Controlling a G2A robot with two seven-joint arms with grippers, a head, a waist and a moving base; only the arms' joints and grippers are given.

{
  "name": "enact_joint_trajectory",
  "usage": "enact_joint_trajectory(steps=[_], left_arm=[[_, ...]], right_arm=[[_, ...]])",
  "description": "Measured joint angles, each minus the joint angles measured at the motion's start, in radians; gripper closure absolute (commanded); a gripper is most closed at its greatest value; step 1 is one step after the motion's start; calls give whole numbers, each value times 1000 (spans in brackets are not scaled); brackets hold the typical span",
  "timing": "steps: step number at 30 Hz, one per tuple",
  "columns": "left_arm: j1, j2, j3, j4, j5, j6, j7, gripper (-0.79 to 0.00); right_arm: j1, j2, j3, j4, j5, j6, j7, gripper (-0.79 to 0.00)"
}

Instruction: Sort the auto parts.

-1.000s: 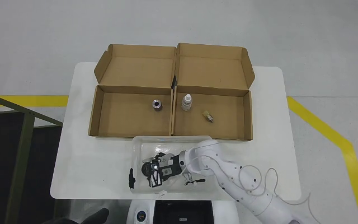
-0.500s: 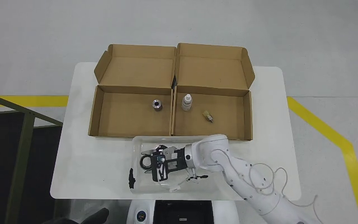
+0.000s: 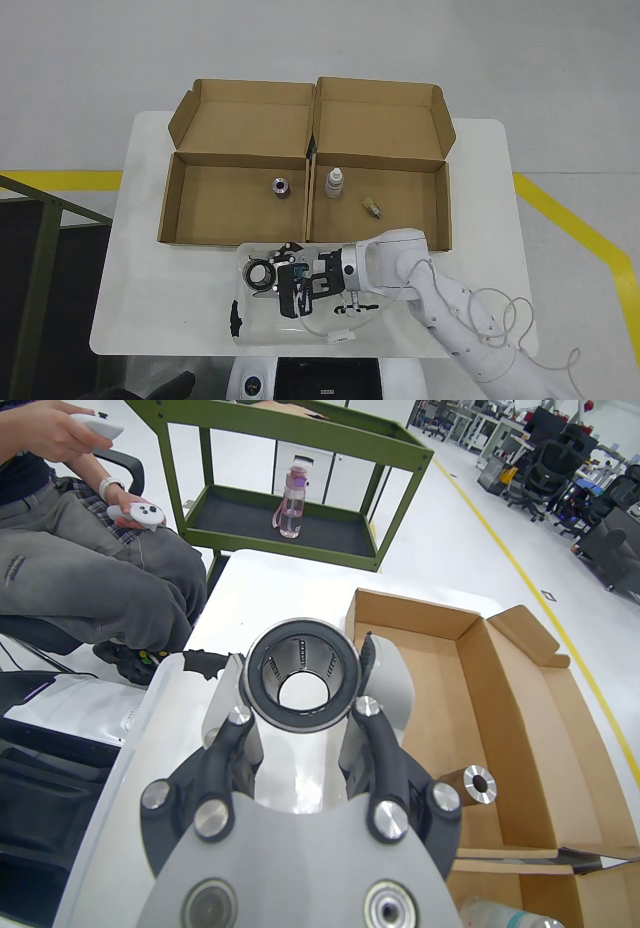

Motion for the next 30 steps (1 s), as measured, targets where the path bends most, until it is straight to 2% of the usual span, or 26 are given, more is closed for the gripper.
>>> enact_joint_trajectory(steps=[16, 30], left_arm=[[0, 0, 0, 0, 0, 0, 0, -785], [0, 0, 0, 0, 0, 0, 0, -785]], right_arm=[[49, 9, 73, -11, 95, 27, -24, 0], [152, -9, 35, 97, 159, 78, -28, 0]])
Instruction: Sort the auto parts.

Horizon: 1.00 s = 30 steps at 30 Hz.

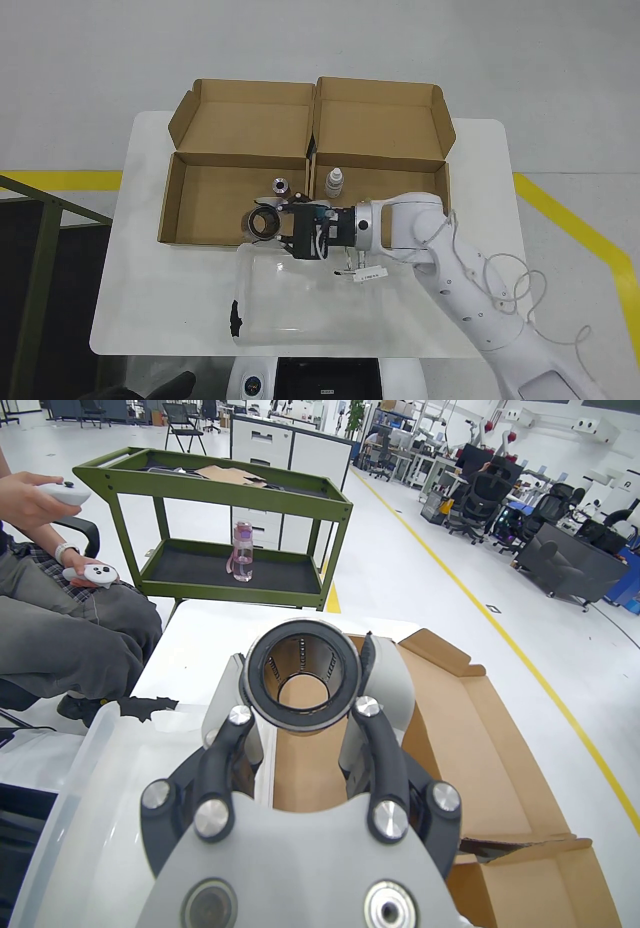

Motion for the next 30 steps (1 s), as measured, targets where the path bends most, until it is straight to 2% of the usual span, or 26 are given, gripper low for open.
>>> enact_joint_trajectory(steps=[16, 30], left_arm=[[0, 0, 0, 0, 0, 0, 0, -785], [0, 0, 0, 0, 0, 0, 0, -785]], right_arm=[[144, -44, -97, 233, 37, 76, 57, 0], [214, -85, -192, 394, 10, 120, 125, 0]])
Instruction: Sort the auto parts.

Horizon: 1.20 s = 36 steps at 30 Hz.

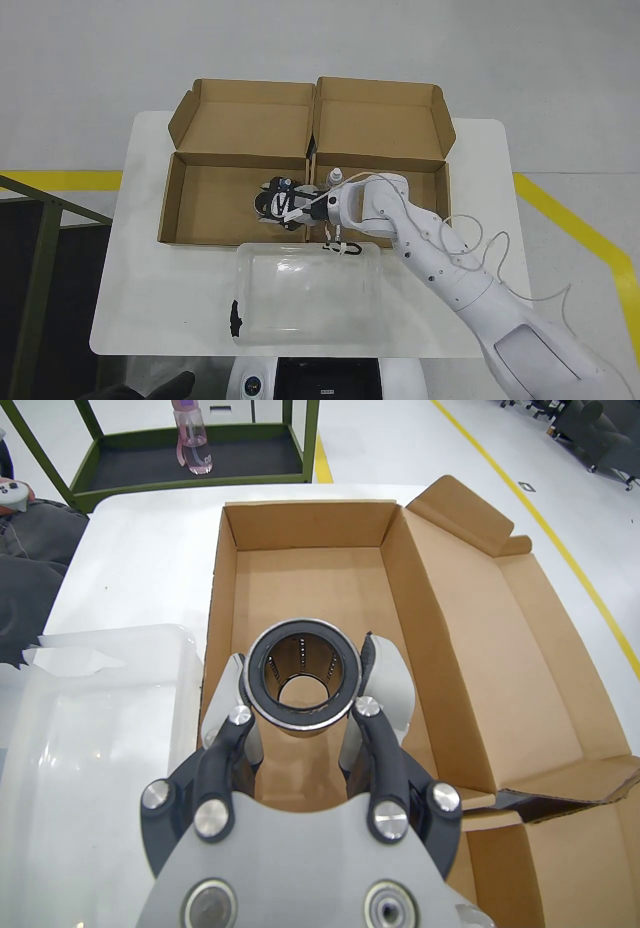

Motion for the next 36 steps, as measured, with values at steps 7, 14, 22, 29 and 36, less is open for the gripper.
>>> enact_joint_trajectory(steps=[7, 14, 22, 29, 36], left_arm=[[0, 0, 0, 0, 0, 0, 0, -785], [0, 0, 0, 0, 0, 0, 0, -785], [0, 0, 0, 0, 0, 0, 0, -785], [0, 0, 0, 0, 0, 0, 0, -785], [0, 0, 0, 0, 0, 0, 0, -785]], right_arm=[[26, -22, -42, 57, -21, 15, 21, 0], [51, -41, -70, 112, -40, 25, 34, -166], [70, -60, -96, 157, -71, 27, 46, -172], [76, -70, -104, 178, -89, 22, 57, -292], [76, -75, -102, 176, -104, 18, 75, -360]])
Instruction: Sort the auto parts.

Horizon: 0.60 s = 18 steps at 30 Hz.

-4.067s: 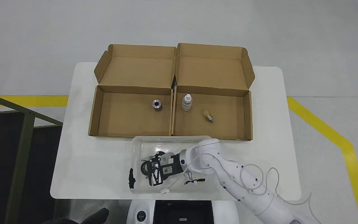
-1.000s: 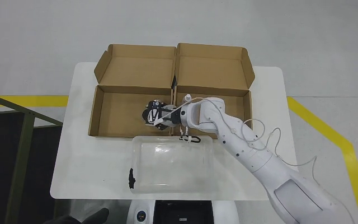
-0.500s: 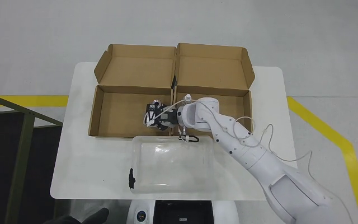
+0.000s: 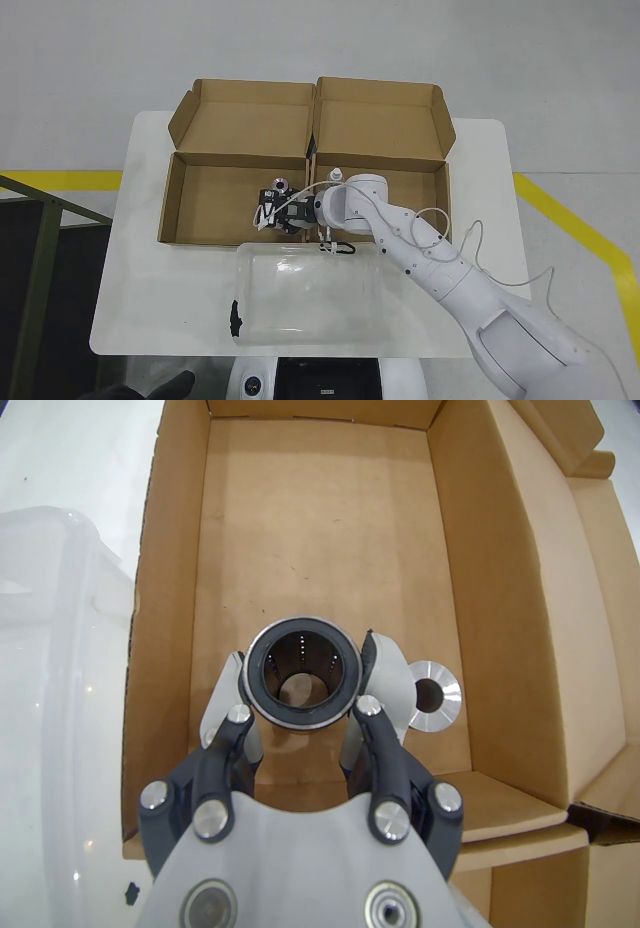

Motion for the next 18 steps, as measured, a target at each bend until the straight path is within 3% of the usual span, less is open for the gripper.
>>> enact_joint_trajectory(steps=[9, 14, 16, 18], left_arm=[[0, 0, 0, 0, 0, 0, 0, -785], [0, 0, 0, 0, 0, 0, 0, -785], [0, 0, 0, 0, 0, 0, 0, -785], [0, 0, 0, 0, 0, 0, 0, -785]], right_arm=[[-10, 1, 15, -23, -8, -16, 21, -520], [-19, 6, 41, -62, 1, -20, 10, -511], [-23, 10, 55, -86, 1, -24, 5, -459], [-26, 13, 66, -108, 1, -31, 5, -459]])
